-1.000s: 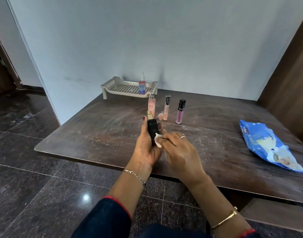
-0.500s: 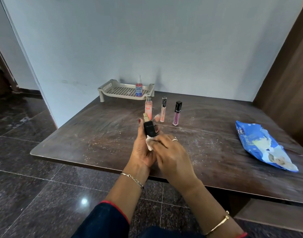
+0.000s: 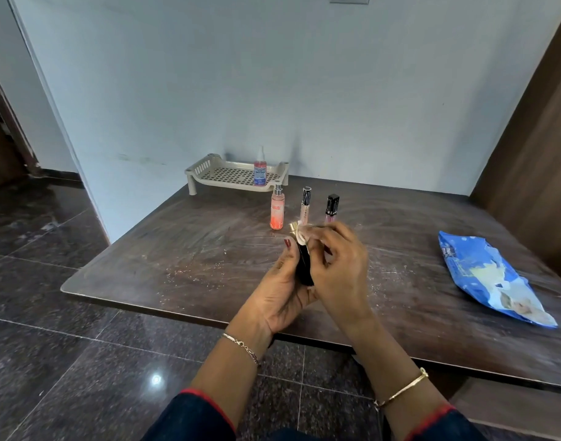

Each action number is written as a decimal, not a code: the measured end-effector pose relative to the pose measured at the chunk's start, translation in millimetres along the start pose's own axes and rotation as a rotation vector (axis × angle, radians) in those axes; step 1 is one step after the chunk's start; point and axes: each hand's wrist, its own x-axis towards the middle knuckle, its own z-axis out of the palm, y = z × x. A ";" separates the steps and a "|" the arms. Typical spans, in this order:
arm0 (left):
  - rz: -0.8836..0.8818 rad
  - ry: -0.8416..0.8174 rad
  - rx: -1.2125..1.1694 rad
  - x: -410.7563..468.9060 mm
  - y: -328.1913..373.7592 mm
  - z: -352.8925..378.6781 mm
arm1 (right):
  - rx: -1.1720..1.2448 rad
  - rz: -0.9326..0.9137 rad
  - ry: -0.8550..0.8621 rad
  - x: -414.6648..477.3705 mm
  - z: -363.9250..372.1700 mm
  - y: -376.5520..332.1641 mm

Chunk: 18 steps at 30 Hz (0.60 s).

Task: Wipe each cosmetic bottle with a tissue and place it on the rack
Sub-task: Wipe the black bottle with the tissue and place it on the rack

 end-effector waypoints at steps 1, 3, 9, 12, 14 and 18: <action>0.020 0.020 0.044 0.4 -0.1 -3.4 | 0.060 0.109 -0.023 0.5 -1.2 0.2; 0.047 0.068 0.156 1.7 1.4 -10.3 | 0.284 0.426 -0.070 6.6 -5.6 5.2; 0.148 0.177 0.615 5.8 3.7 -18.2 | 0.645 0.750 -0.067 15.0 -9.1 12.6; 0.170 0.236 0.725 10.1 1.3 -13.4 | 0.214 0.469 -0.053 5.6 -1.7 12.5; 0.164 0.278 0.825 13.3 -1.0 -12.6 | -0.222 0.031 -0.129 2.8 -0.2 18.6; 0.203 0.356 1.160 16.5 -9.8 -10.5 | -0.619 -0.258 -0.350 14.9 -3.7 11.8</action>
